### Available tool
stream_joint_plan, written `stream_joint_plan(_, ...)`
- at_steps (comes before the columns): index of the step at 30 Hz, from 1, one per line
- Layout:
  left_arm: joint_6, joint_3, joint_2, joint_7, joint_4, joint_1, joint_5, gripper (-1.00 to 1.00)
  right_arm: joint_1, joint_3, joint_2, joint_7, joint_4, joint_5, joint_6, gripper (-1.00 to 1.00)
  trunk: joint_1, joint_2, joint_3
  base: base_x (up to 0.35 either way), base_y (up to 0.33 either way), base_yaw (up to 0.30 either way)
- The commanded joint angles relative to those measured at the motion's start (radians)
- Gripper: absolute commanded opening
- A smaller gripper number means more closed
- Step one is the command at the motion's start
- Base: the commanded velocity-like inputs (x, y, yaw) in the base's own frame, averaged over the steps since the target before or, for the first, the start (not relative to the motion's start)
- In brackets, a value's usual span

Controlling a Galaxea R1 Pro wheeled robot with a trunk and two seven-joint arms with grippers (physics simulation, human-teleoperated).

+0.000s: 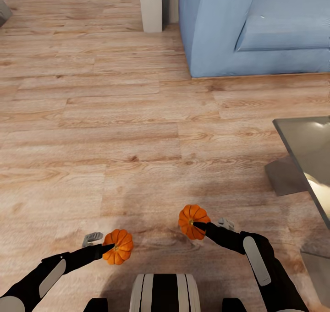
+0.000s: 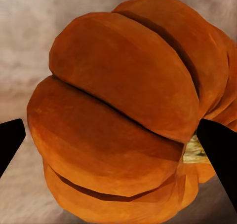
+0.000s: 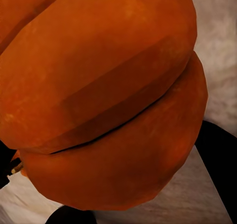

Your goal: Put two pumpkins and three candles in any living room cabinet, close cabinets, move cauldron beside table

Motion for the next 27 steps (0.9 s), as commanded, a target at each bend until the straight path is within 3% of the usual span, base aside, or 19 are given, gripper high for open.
stream_joint_plan(1, 0.003, 0.000, 0.001, 0.031, 0.001, -0.001, 0.002, -1.00, 0.000, -0.002, 0.000, 0.009, 0.000, 0.009, 0.004, -1.00, 0.000, 0.000, 0.003, 0.000, 0.000, 0.000)
stream_joint_plan(6, 0.001, 0.000, 0.001, 0.031, 0.001, 0.000, 0.002, -1.00, 0.000, -0.002, 0.000, 0.009, 0.000, 0.009, 0.004, -1.00, 0.000, 0.000, 0.003, 0.000, 0.000, 0.000)
stream_joint_plan(16, 0.031, -0.001, 0.007, 0.013, -0.003, -0.001, 0.005, -1.00, 0.000, -0.002, 0.001, 0.009, 0.000, 0.008, 0.004, -1.00, -0.005, 0.002, 0.042, 0.000, 0.000, 0.000)
stream_joint_plan(19, 0.147, 0.002, 0.015, -0.005, -0.073, -0.001, 0.003, -1.00, 0.000, -0.002, 0.002, 0.009, 0.001, 0.009, 0.004, -1.00, -0.006, 0.003, 0.054, 0.000, 0.000, 0.000)
stream_joint_plan(21, 0.265, 0.027, 0.029, -0.009, -0.148, -0.001, 0.003, -1.00, 0.000, -0.001, 0.003, 0.009, 0.001, 0.009, 0.002, -1.00, -0.007, 0.004, 0.061, 0.000, 0.000, 0.000)
stream_joint_plan(23, 0.417, 0.080, 0.043, -0.012, -0.196, 0.000, 0.004, -1.00, 0.000, -0.001, 0.002, 0.009, 0.001, 0.008, 0.003, -1.00, -0.008, 0.004, 0.069, 0.000, 0.000, 0.000)
stream_joint_plan(27, 0.578, 0.156, 0.060, -0.013, -0.210, 0.000, 0.006, -1.00, 0.000, -0.002, 0.001, 0.009, 0.001, 0.008, 0.006, -1.00, -0.010, 0.005, 0.085, 0.000, 0.000, 0.000)
